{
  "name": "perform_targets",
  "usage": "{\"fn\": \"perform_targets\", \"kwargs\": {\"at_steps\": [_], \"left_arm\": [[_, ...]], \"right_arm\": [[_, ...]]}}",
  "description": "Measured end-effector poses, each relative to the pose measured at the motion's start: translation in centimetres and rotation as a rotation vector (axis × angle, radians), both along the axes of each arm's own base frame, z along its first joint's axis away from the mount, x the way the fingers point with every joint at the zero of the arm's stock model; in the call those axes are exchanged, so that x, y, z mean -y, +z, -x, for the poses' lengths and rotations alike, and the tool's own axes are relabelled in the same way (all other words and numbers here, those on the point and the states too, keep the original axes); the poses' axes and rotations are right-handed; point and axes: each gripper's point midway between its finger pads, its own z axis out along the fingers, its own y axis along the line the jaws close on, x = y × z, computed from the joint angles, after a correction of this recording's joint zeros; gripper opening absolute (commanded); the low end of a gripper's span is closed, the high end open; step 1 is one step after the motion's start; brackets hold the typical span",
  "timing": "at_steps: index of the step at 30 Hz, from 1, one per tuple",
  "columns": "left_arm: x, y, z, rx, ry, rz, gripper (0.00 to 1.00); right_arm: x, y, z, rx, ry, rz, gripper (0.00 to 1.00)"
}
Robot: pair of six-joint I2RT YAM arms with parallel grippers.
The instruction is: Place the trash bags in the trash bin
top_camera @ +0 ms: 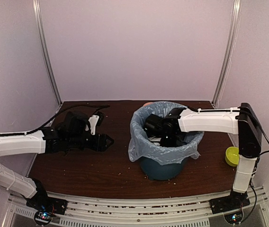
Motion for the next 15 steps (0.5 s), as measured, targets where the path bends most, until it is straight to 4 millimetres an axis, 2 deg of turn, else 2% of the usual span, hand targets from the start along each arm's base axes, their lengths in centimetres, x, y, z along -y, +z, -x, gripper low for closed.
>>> {"fn": "perform_targets", "kwargs": {"at_steps": [7, 15], "left_arm": [[0.3, 0.1, -0.3, 0.008, -0.009, -0.009, 0.62], [1.2, 1.6, -1.1, 0.042, -0.026, -0.011, 0.62]], "right_arm": [[-0.7, 2.5, -0.8, 0.048, -0.002, -0.042, 0.00], [-1.0, 5.4, -1.3, 0.088, -0.012, -0.075, 0.00]]}}
